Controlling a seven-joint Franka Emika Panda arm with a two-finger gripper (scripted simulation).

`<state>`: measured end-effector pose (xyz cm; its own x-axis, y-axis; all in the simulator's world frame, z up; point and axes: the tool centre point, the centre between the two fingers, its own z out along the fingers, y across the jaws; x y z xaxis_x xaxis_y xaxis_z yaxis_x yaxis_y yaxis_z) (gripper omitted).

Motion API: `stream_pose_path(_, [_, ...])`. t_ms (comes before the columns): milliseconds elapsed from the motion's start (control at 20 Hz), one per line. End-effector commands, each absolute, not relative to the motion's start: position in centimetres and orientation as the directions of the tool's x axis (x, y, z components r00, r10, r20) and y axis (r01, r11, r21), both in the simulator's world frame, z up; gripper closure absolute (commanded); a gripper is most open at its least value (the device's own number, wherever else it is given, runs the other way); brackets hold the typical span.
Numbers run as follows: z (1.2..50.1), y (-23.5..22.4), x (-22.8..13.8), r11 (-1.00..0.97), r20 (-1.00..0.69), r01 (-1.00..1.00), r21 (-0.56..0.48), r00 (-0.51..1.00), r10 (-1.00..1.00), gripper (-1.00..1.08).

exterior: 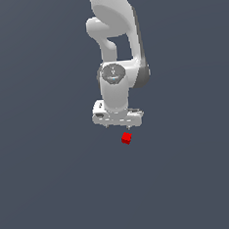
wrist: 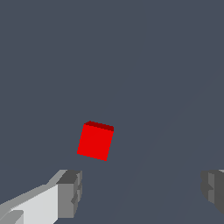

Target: Pick up the red cube and move it to a goal position.

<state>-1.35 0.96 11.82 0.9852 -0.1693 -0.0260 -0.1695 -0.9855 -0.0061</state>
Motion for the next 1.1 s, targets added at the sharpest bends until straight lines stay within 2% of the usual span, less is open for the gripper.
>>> stream_pose_path(0, [10.0,1.8,-1.3,-0.977,-0.022,-0.213,-0.004,0.977,-0.213,-0.92])
stream_pose_path(500, [3.8,4.4,-0.7,-0.933,-0.004,-0.36,0.0,0.933,-0.36,-0.92])
stream_pose_path(950, [2.0,5.1,-0.2,-0.916,0.0,-0.402,0.0,0.916,-0.402,-0.92])
stream_pose_path(1000, [2.0,5.1,-0.2,-0.916,0.0,-0.402,0.0,0.916,-0.402,1.08])
stream_pose_path(1050, [2.0,5.1,-0.2,-0.916,0.0,-0.402,0.0,0.916,-0.402,1.08])
